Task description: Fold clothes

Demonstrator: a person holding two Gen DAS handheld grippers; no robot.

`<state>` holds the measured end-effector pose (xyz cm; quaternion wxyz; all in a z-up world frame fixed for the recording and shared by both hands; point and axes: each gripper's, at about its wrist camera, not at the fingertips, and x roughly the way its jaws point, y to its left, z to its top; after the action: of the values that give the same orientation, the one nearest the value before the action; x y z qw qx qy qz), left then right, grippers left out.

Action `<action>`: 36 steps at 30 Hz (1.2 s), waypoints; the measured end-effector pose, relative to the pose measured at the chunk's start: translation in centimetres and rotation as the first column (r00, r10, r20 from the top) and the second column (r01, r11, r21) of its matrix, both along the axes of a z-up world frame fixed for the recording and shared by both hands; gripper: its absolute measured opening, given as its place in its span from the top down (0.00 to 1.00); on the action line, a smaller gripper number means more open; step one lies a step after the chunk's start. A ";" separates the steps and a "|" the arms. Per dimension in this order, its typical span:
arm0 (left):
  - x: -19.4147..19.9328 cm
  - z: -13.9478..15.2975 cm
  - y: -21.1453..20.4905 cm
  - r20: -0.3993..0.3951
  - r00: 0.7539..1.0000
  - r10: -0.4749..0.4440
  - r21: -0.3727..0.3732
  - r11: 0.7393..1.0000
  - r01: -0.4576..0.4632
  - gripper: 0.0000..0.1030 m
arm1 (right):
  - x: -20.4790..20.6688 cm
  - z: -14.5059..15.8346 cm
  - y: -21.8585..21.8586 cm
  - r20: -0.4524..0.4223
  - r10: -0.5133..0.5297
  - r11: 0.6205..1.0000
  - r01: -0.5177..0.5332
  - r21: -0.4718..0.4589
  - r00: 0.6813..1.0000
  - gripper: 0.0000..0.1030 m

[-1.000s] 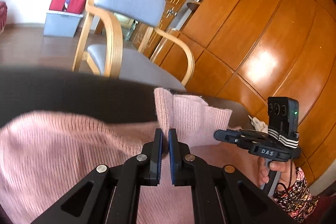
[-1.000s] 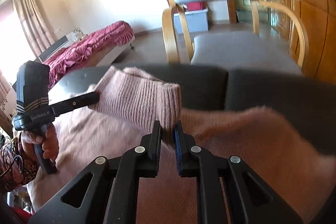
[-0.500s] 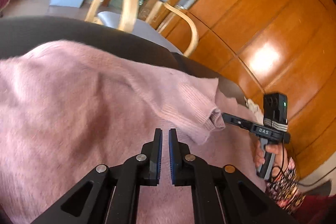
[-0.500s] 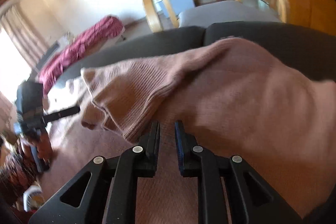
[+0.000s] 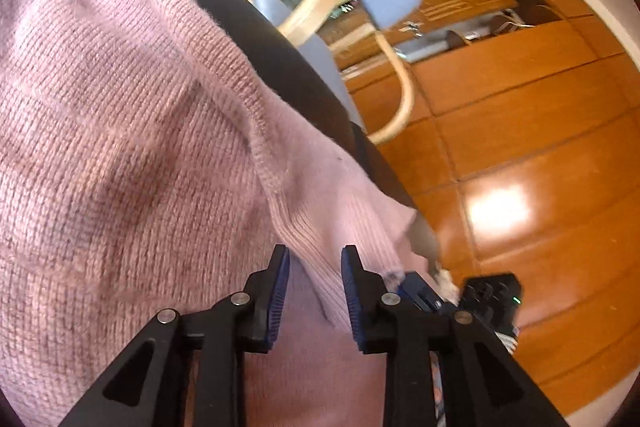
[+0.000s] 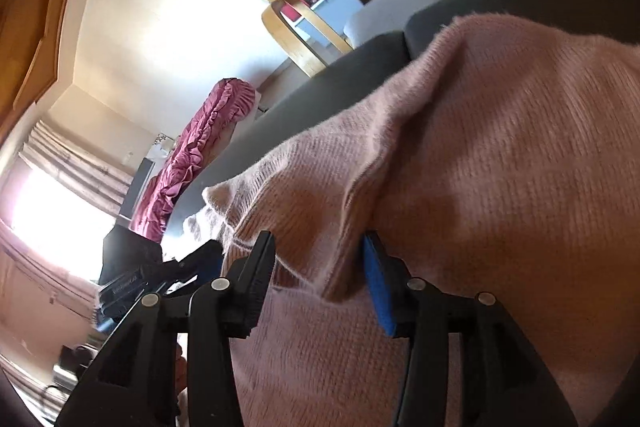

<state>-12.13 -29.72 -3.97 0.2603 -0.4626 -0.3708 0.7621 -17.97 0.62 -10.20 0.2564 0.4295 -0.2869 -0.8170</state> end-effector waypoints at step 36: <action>0.5 1.0 2.5 -0.068 0.996 -0.054 -0.146 0.988 0.044 0.53 | 0.4 0.2 0.2 -0.036 -0.051 0.999 0.052 0.017 0.998 0.64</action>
<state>-11.62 -27.19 -2.95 0.2578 -0.4617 -0.2934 0.7964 -17.56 0.83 -10.02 0.2364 0.4098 -0.2861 -0.8333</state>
